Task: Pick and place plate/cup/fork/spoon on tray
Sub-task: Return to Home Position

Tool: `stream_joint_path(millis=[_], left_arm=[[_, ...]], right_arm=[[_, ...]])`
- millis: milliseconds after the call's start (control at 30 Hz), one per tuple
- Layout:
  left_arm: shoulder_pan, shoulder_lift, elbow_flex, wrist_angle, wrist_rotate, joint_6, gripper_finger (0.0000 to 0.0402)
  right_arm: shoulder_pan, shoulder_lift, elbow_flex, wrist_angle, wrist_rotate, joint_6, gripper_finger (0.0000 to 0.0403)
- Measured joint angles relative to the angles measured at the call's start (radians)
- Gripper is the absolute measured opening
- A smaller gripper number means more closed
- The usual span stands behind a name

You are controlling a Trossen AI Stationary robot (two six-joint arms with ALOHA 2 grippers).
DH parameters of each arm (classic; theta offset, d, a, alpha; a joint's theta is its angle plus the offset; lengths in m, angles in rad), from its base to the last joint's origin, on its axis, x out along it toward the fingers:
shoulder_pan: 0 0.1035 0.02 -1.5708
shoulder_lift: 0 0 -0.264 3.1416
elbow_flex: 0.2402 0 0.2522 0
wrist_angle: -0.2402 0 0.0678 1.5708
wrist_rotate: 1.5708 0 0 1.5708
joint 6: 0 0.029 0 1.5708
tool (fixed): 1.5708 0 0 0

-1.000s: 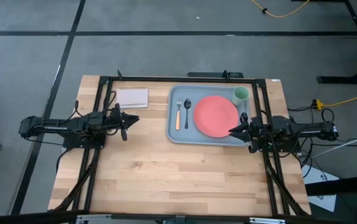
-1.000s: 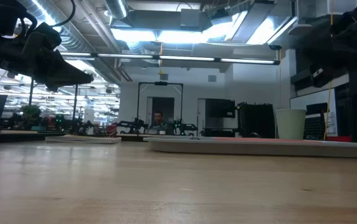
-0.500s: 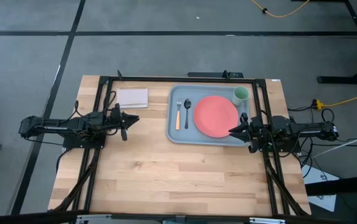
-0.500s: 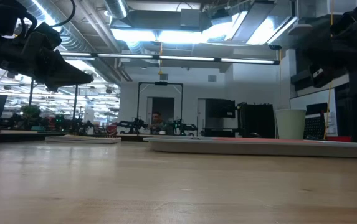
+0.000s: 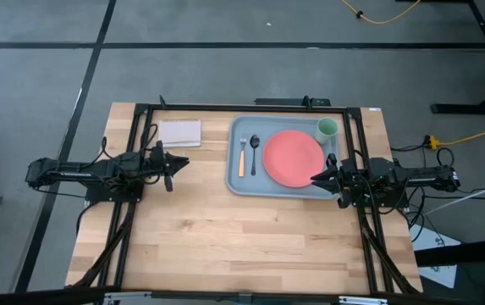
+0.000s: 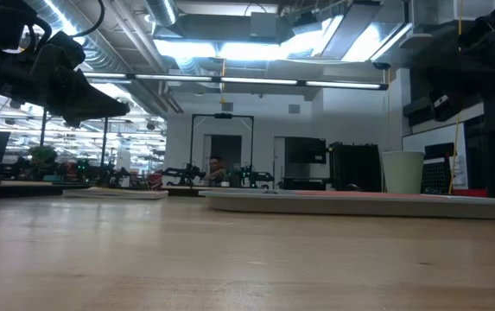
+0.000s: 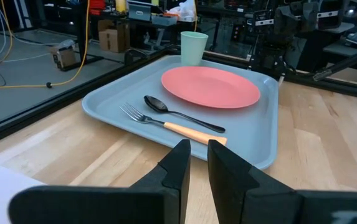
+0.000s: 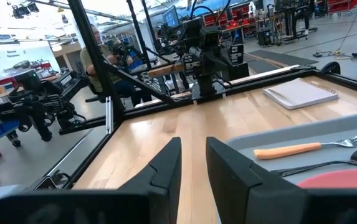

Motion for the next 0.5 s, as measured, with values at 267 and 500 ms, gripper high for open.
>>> stream_joint_path(millis=[267, 500], left_arm=[[0.0, 0.0, 0.0, 0.0, 0.0, 0.0, 0.005], [0.0, 0.0, 0.0, 0.0, 0.0, 0.0, 0.005]], right_arm=[[0.0, 0.0, 0.0, 0.009, 0.001, -0.019, 0.0079], [0.0, 0.0, 0.0, 0.036, -0.005, 0.025, 0.0079]])
